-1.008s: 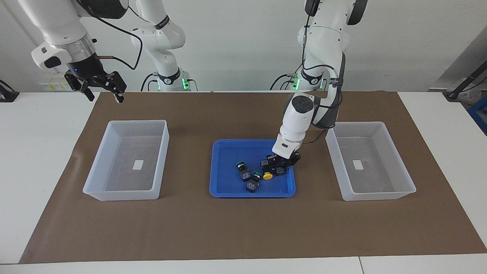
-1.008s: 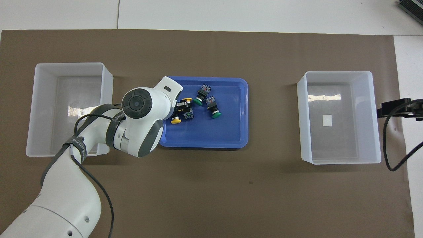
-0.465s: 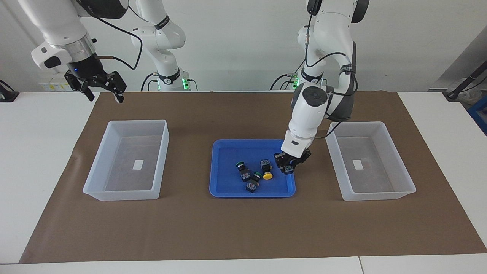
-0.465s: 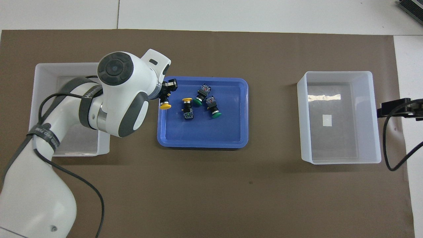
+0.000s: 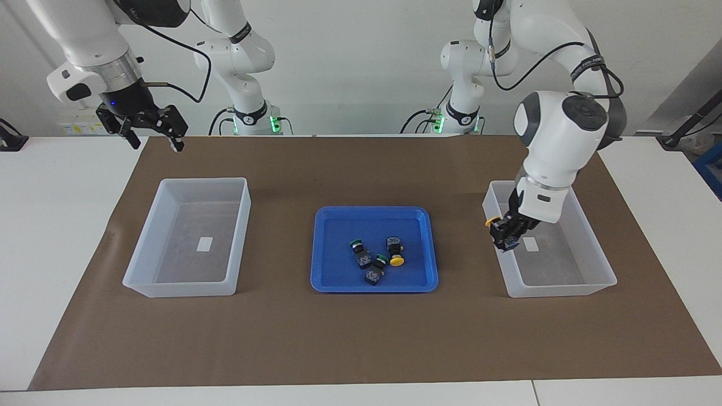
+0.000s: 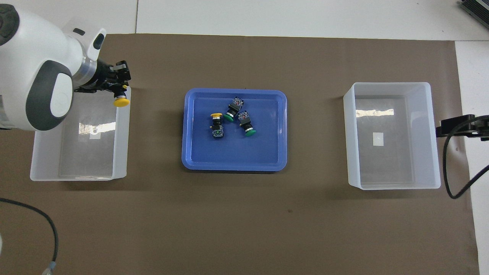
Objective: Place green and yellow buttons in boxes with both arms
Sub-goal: 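Carry the yellow button into the nearby clear box with the left gripper, then release the yellow button while the right gripper reaches a green button, then carry the green button into the other clear box with the right gripper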
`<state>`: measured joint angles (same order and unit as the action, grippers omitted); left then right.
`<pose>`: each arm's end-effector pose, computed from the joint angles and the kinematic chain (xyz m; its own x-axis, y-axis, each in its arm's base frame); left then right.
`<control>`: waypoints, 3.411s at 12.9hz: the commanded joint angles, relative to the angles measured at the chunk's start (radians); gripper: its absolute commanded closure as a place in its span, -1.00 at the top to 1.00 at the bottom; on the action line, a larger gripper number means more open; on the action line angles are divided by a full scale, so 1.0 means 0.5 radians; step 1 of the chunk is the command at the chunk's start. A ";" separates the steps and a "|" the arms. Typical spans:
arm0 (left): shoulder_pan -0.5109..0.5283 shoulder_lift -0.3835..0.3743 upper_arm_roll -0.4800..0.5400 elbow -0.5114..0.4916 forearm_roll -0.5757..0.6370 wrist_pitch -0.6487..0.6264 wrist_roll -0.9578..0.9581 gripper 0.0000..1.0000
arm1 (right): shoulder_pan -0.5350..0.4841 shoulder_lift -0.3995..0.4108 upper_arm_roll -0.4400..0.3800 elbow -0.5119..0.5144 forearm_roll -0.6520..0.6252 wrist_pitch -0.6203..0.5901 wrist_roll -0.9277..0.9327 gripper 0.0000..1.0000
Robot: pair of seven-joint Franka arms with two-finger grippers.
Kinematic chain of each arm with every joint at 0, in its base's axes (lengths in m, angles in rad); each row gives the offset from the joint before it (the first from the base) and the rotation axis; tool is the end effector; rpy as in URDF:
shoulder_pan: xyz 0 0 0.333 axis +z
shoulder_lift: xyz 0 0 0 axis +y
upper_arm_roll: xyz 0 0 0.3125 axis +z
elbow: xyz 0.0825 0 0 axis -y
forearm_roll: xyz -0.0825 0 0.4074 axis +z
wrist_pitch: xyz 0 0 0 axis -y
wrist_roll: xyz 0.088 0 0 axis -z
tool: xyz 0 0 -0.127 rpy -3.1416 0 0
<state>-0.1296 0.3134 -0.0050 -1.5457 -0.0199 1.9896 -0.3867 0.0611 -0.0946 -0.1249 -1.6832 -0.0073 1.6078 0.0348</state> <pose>0.6862 -0.0942 0.4537 0.9594 0.2585 0.1127 0.2521 -0.9653 0.0681 0.5507 -0.0389 0.6014 0.9950 -0.0978 0.0183 -0.0977 -0.9952 -0.0051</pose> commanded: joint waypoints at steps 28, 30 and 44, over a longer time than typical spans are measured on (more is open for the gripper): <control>0.314 0.109 -0.024 -0.790 -0.092 1.009 0.994 0.29 | 1.132 1.180 0.066 -0.312 0.432 2.009 -0.137 0.39; 0.317 0.122 -0.024 -0.750 -0.083 0.988 1.031 0.70 | 1.139 1.177 0.066 -0.330 0.432 2.043 -0.119 0.26; 0.131 0.146 -0.030 0.103 -0.055 -0.049 0.931 0.78 | 0.591 0.401 0.060 -0.327 0.407 1.071 -0.115 -1.00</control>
<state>-0.0008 0.3756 -0.0331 -1.5181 -0.0512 1.9890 0.1274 0.4449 0.1690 -0.1058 -1.8102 0.1839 2.1872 0.0114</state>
